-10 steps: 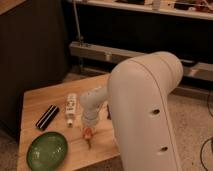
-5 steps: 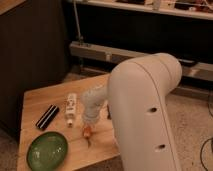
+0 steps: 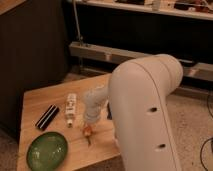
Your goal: Drag the pepper across the table
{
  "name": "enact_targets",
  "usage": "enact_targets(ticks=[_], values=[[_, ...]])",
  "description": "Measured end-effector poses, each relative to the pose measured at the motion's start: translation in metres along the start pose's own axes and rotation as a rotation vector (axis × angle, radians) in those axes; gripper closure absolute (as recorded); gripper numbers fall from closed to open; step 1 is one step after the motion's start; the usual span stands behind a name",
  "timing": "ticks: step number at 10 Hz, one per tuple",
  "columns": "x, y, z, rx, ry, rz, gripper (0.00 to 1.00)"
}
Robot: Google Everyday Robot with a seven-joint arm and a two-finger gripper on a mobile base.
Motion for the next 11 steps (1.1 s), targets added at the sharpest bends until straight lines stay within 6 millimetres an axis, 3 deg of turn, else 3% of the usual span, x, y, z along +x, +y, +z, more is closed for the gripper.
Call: enact_targets(ticks=[3,8,11], values=[[-0.002,-0.002,-0.001,-0.002,-0.002,0.004,0.82],[-0.062,-0.035,-0.027,-0.055,-0.072,0.054,0.82],[-0.07,-0.032,-0.026,-0.06,-0.078,0.054,0.82]])
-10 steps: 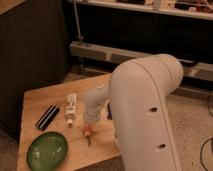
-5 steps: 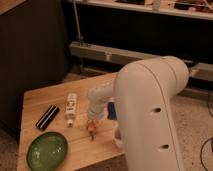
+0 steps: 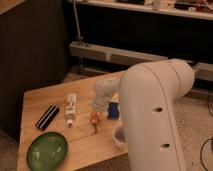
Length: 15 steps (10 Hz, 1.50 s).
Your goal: Drag the pepper across the table
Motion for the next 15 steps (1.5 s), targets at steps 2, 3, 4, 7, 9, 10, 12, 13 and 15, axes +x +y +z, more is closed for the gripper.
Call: enact_targets(ticks=[2,3,4,7,9,10,12,13,15], values=[[-0.004,0.003,0.003,0.0,-0.003,-0.003,0.82],[-0.008,0.003,0.005,0.001,-0.006,-0.001,0.82],[-0.012,0.003,0.005,0.002,-0.007,0.001,0.82],[-0.027,0.001,0.006,0.015,-0.011,0.002,0.82],[-0.03,0.0,0.007,0.019,-0.011,0.001,0.82],[-0.031,0.0,0.007,0.019,-0.012,0.0,0.82],[-0.031,0.0,0.007,0.019,-0.011,0.001,0.82],[-0.037,-0.001,0.008,0.019,-0.012,0.007,0.82],[-0.036,-0.001,0.007,0.019,-0.013,0.006,0.82]])
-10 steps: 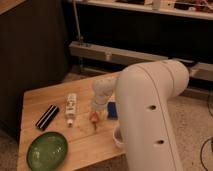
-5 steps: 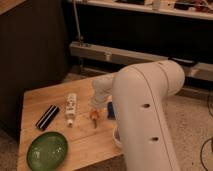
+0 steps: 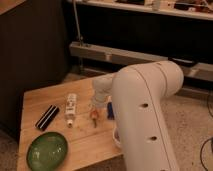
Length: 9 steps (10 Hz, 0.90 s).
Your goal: Drag the pepper across the table
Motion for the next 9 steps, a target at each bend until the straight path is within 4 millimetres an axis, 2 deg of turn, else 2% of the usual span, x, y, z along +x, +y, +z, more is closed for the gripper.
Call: enact_targets(ticks=[3,6,9], values=[[-0.002,-0.001,-0.001,0.001,-0.002,0.002,0.82],[-0.031,-0.015,-0.018,0.004,-0.043,0.013,0.82],[-0.046,-0.022,-0.028,0.004,-0.066,0.022,0.82]])
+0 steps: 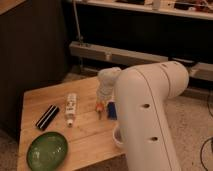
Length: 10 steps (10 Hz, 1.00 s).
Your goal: Drag the pepper across the table
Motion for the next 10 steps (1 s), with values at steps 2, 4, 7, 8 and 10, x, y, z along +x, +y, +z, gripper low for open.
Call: enact_targets(ticks=[2,4,7,8,10], values=[[-0.006,0.003,0.005,0.005,-0.003,-0.007,0.82],[-0.017,0.002,0.01,0.01,-0.012,-0.005,0.82],[-0.027,-0.001,0.015,0.008,-0.002,0.003,0.82],[-0.031,-0.002,0.016,0.006,0.004,0.006,0.82],[-0.035,-0.004,0.018,0.005,0.006,0.008,0.82]])
